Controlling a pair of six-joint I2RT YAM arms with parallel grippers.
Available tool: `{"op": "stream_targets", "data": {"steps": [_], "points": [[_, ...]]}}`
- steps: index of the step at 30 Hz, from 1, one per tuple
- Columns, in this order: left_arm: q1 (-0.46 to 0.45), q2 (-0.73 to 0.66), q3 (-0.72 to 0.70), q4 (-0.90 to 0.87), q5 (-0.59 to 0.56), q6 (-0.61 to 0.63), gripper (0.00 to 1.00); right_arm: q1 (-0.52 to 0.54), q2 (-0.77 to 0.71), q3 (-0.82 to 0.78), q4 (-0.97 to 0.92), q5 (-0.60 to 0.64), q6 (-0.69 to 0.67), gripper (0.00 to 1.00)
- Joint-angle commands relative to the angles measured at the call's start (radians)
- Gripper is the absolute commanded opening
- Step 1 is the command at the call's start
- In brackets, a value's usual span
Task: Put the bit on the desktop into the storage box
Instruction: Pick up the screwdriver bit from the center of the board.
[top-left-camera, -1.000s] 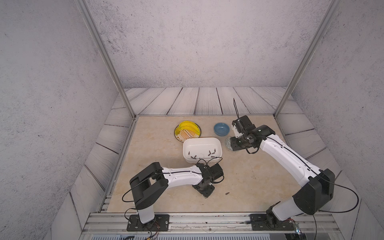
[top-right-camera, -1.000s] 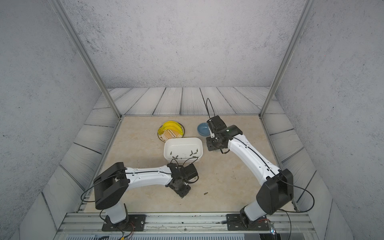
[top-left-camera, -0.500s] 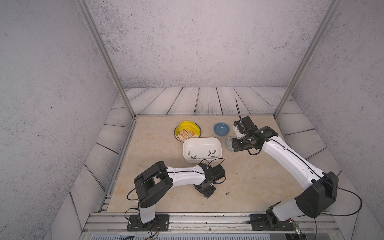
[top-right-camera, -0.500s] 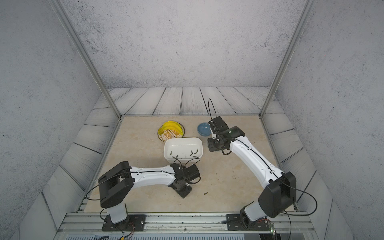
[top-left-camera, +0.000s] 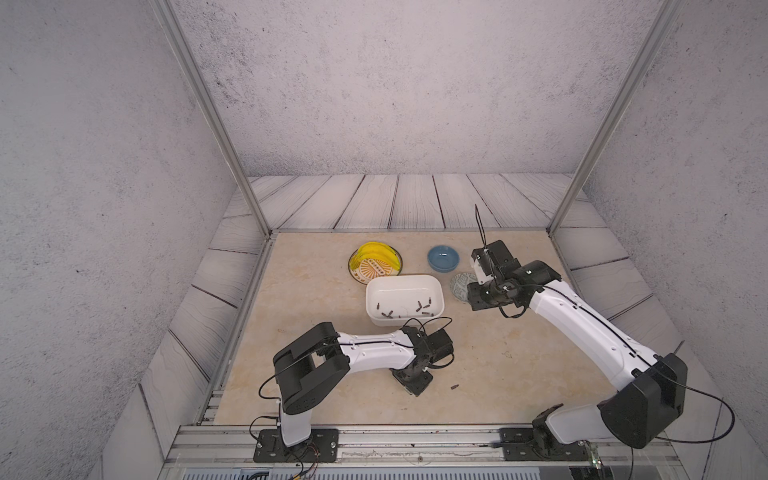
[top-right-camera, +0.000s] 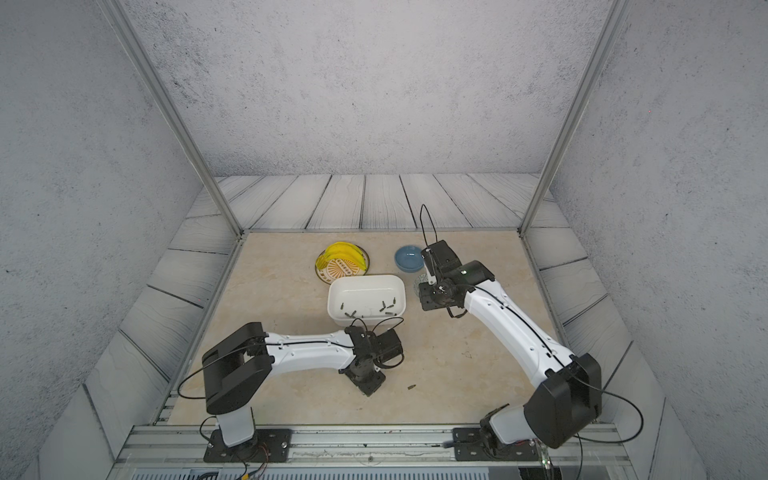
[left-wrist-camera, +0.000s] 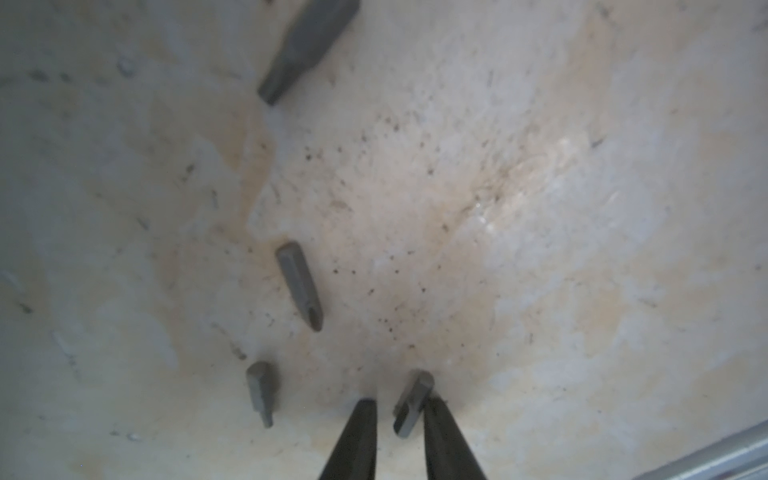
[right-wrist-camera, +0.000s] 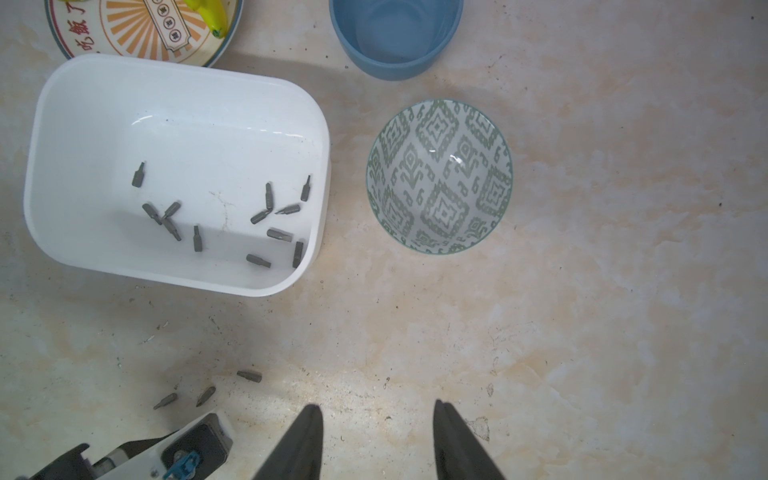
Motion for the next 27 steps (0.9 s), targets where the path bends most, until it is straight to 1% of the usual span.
{"op": "stream_targets", "data": {"steps": [1,9,12,15,19,23,27], "points": [[-0.021,0.057,0.004,0.031,0.014,-0.021,0.23,-0.004,-0.035,-0.025,0.003,0.006,0.025,0.48],[-0.038,0.089,0.037,0.008,-0.016,-0.03,0.18,-0.003,-0.072,-0.083,0.008,-0.012,0.051,0.48],[-0.042,0.106,0.033,0.021,-0.007,-0.038,0.14,-0.003,-0.092,-0.12,0.019,-0.012,0.062,0.47],[-0.043,0.109,0.022,0.029,-0.005,-0.043,0.07,-0.004,-0.111,-0.156,0.025,-0.011,0.07,0.48],[-0.044,0.095,0.02,0.026,-0.029,-0.05,0.0,-0.004,-0.124,-0.188,0.034,-0.018,0.081,0.47],[-0.039,0.07,0.029,0.004,-0.058,-0.057,0.0,-0.004,-0.133,-0.212,0.037,-0.021,0.086,0.47],[-0.026,0.027,0.032,0.0,-0.062,-0.053,0.0,-0.004,-0.153,-0.236,0.038,-0.022,0.093,0.47]]}}
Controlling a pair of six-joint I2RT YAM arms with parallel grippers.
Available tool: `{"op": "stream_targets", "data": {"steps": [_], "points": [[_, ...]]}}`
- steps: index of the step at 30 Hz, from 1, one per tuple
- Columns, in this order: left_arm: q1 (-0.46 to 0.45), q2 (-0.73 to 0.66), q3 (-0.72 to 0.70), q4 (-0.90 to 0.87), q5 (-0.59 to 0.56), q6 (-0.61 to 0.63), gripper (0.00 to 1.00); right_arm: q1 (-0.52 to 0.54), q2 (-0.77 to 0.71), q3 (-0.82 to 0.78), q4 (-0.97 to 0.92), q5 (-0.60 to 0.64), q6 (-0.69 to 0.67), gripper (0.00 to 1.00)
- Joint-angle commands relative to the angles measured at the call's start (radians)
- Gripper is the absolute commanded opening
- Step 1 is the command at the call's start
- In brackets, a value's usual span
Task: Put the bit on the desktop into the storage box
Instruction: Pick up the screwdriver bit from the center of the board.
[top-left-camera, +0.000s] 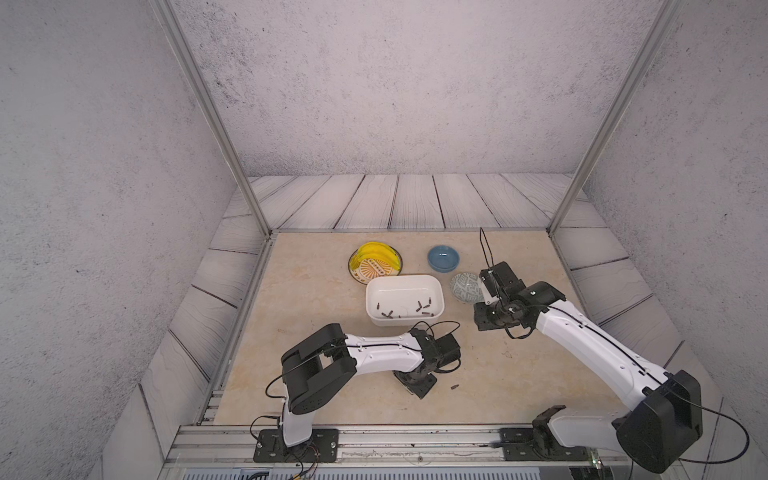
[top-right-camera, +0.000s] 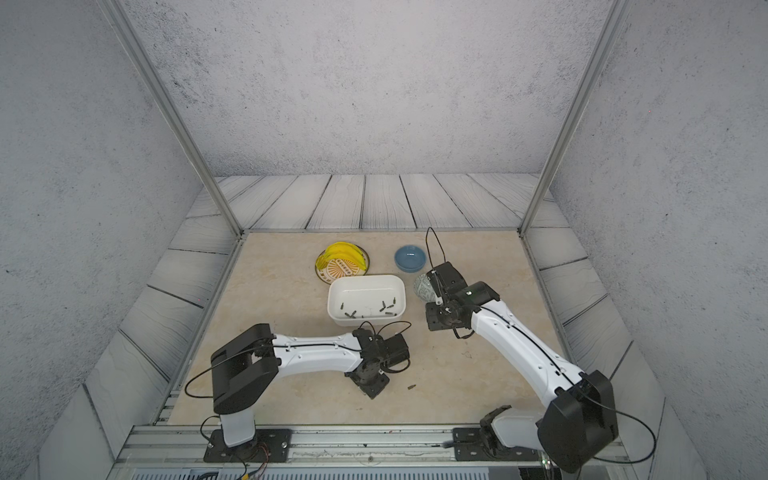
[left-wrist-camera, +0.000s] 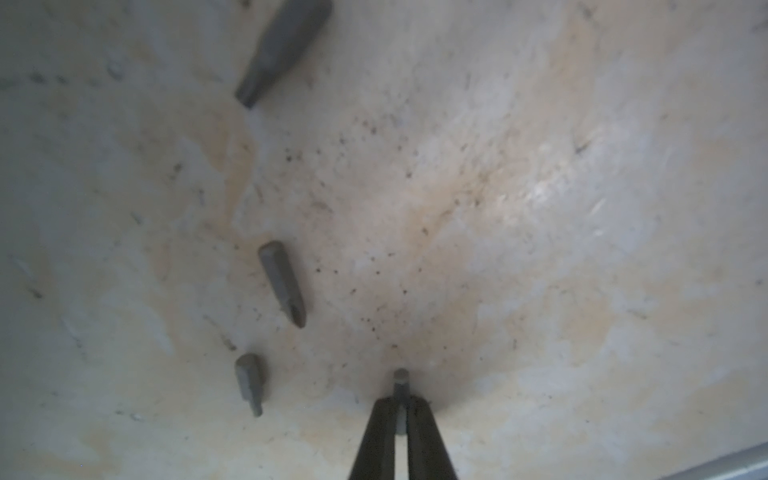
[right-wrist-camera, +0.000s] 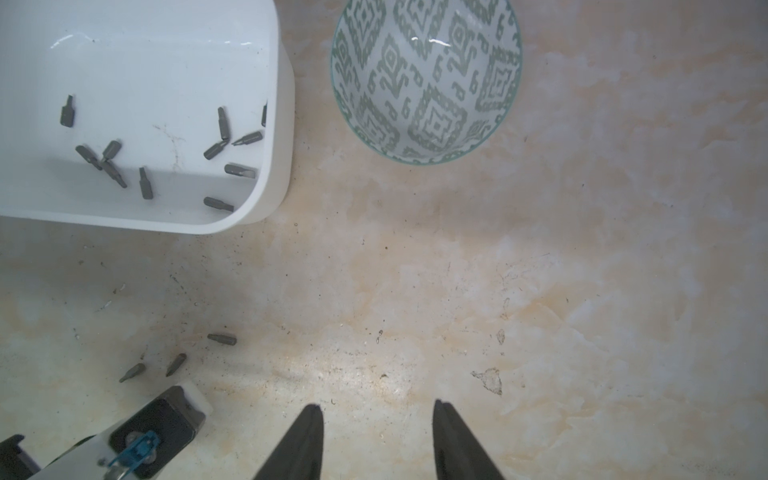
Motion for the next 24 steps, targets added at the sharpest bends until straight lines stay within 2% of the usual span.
{"op": "stream_targets", "data": {"steps": [1,7,11,16,20,24], "points": [[0.01,-0.017,-0.017,0.046,-0.018,-0.006,0.0,-0.004,-0.043,-0.017,0.004,-0.013,0.024,0.47],[0.05,-0.099,0.018,-0.041,-0.093,0.0,0.0,-0.003,-0.071,-0.073,0.013,-0.034,0.036,0.47],[0.149,-0.199,0.051,-0.06,-0.049,0.071,0.0,-0.002,-0.071,-0.096,0.027,-0.031,0.033,0.47],[0.279,-0.262,0.181,-0.131,-0.026,0.16,0.0,-0.002,-0.063,-0.099,0.028,-0.039,0.034,0.47],[0.371,-0.231,0.291,-0.106,-0.023,0.233,0.0,0.01,-0.063,-0.14,0.055,-0.081,0.049,0.45],[0.459,-0.103,0.423,-0.127,0.016,0.263,0.0,0.068,-0.101,-0.208,0.094,-0.096,0.065,0.45]]}}
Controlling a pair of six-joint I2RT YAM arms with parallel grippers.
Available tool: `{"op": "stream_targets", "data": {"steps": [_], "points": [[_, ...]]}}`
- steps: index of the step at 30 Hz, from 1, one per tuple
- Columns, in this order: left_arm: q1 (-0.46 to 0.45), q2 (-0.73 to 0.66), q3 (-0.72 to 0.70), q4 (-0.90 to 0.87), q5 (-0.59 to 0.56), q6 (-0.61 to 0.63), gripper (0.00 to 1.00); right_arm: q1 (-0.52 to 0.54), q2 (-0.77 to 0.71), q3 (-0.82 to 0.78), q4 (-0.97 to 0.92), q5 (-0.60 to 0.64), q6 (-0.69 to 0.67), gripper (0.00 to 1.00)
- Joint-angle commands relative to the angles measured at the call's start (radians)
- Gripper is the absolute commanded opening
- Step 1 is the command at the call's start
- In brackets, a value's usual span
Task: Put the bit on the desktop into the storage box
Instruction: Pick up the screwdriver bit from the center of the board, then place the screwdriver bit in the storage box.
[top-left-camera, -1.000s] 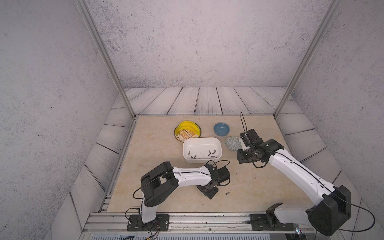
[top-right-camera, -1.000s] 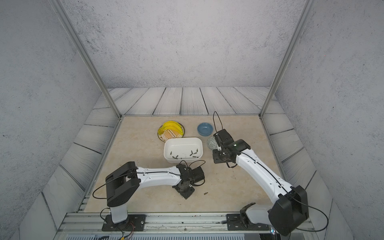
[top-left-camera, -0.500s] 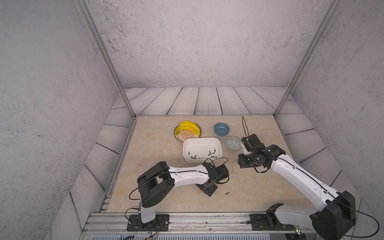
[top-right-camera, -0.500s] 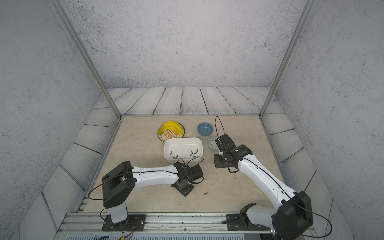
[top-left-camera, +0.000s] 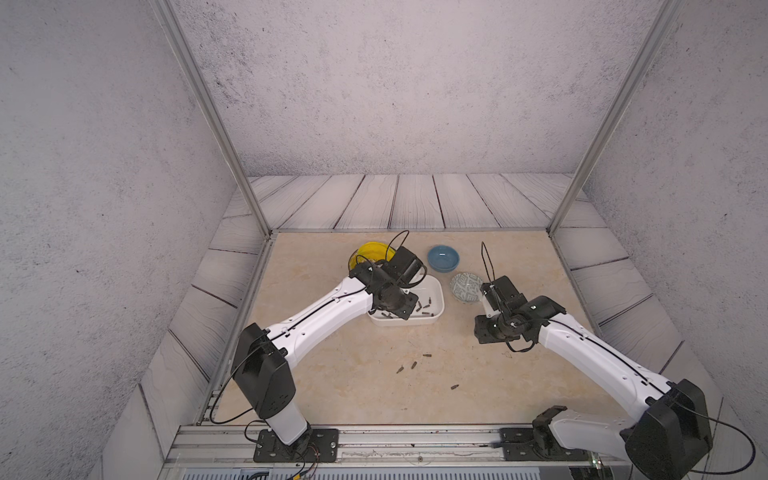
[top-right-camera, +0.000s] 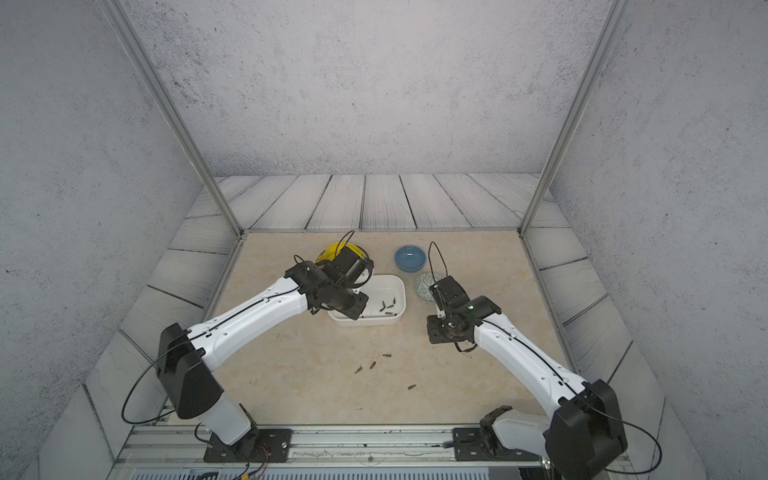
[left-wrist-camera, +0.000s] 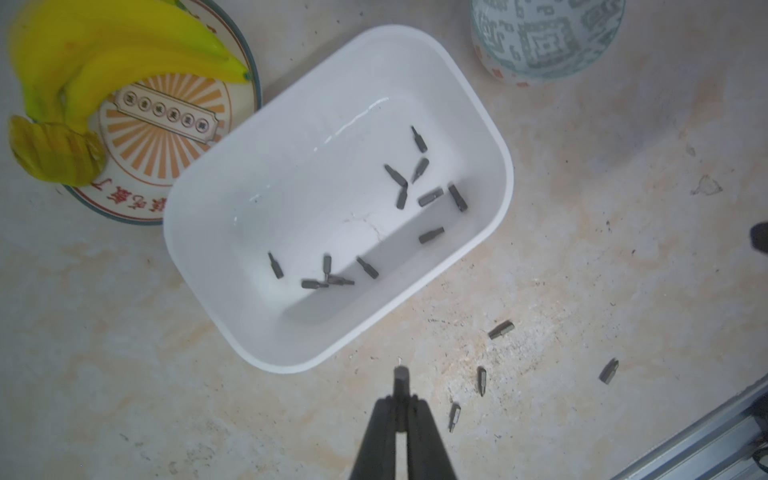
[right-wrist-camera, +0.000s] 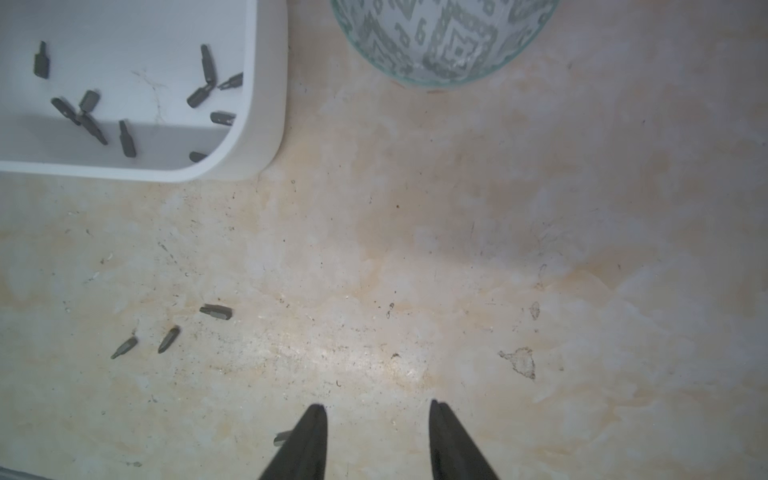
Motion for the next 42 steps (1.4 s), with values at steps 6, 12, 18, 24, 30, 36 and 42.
{"op": "stream_targets", "data": {"steps": [6,12,18,24,30,36,42], "points": [[0.111,0.295,0.202,-0.074,0.071,0.055,0.0,0.204,-0.045,-0.103,0.017,0.036,0.149,0.45],[0.128,0.354,0.209,-0.044,0.091,0.055,0.02,0.341,-0.015,-0.165,0.085,0.079,0.224,0.45],[0.133,0.36,0.201,-0.02,0.098,0.052,0.44,0.355,0.088,-0.172,0.202,0.076,0.111,0.45],[0.144,0.274,0.161,0.009,0.054,0.038,0.66,0.359,0.158,-0.135,0.275,0.077,0.012,0.46],[0.227,0.063,0.035,-0.012,0.02,-0.008,0.69,0.359,0.262,-0.029,0.268,0.064,-0.061,0.46],[0.272,-0.209,-0.216,0.015,-0.045,-0.038,0.71,0.368,0.346,0.009,0.293,0.033,-0.083,0.46],[0.286,-0.387,-0.359,-0.009,-0.045,-0.062,0.72,0.376,0.433,0.058,0.266,0.071,-0.099,0.46]]}}
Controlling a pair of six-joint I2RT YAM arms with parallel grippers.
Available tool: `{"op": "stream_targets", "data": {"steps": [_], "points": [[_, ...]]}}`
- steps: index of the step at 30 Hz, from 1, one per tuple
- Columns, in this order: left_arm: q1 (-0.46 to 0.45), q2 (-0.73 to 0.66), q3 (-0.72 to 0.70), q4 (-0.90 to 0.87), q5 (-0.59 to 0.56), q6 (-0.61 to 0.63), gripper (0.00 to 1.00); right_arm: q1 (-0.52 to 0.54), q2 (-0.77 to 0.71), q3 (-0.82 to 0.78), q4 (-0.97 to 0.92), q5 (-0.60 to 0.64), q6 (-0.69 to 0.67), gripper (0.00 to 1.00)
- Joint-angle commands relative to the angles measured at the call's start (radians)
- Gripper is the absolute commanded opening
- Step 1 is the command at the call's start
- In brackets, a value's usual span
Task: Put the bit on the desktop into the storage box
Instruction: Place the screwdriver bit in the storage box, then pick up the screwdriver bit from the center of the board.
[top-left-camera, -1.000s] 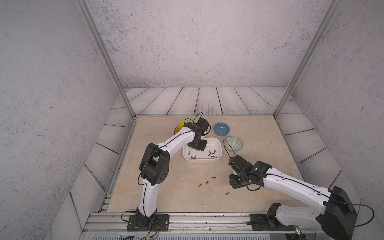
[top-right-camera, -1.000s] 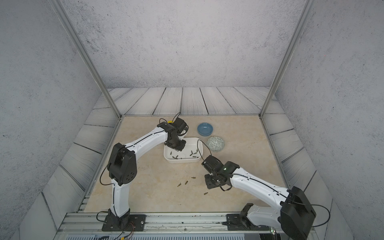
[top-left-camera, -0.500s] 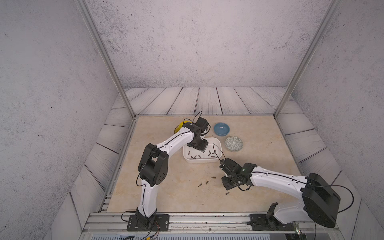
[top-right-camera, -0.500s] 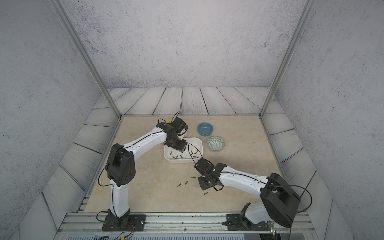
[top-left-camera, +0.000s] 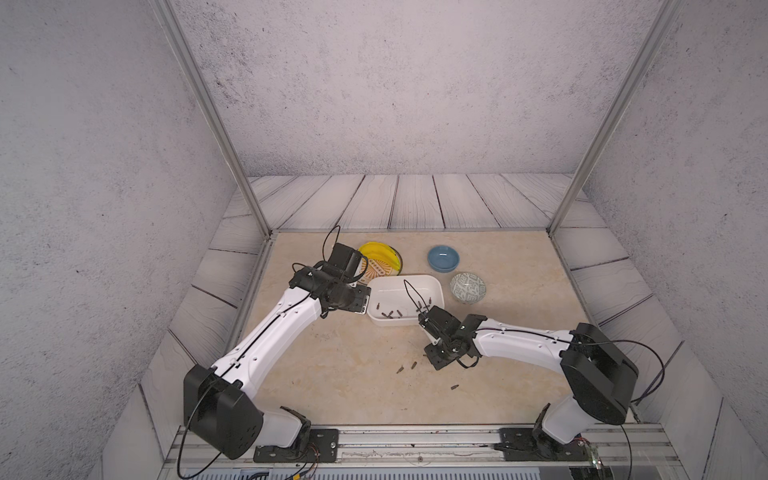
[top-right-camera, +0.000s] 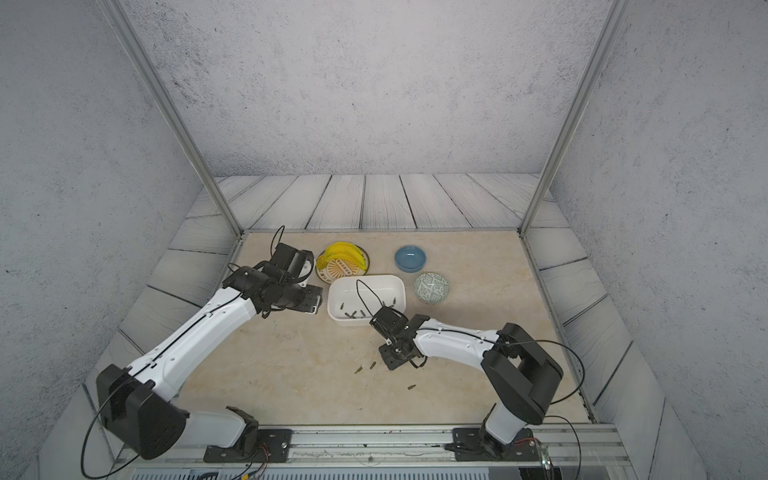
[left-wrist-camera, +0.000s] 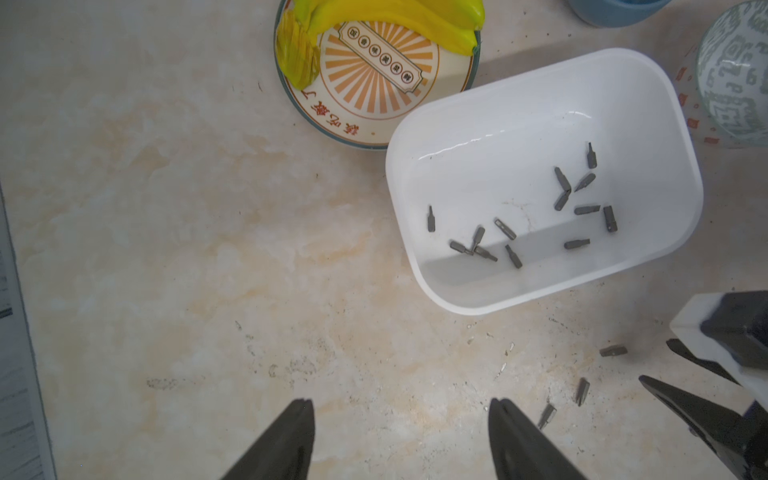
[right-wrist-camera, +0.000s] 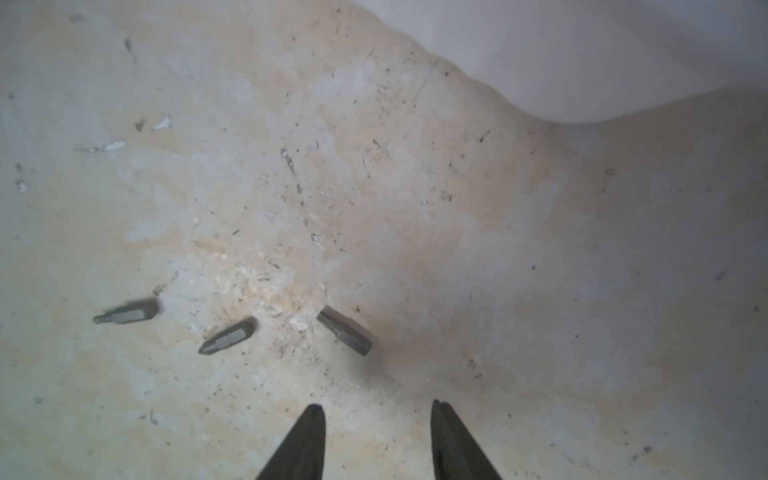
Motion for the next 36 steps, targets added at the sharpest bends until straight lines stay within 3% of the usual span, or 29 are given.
{"op": "stream_targets", "data": {"steps": [1,14,36], "points": [[0.007,-0.054,-0.046,-0.026,-0.013,-0.025,0.73,0.006,0.038,0.036,-0.025,0.025,-0.023,0.46],[0.008,-0.191,-0.228,-0.057,0.002,-0.061,0.73,0.007,0.135,0.098,-0.018,0.033,-0.047,0.44],[0.007,-0.207,-0.239,-0.069,0.031,-0.07,0.72,0.014,0.196,0.12,-0.081,0.026,-0.032,0.29]]}}
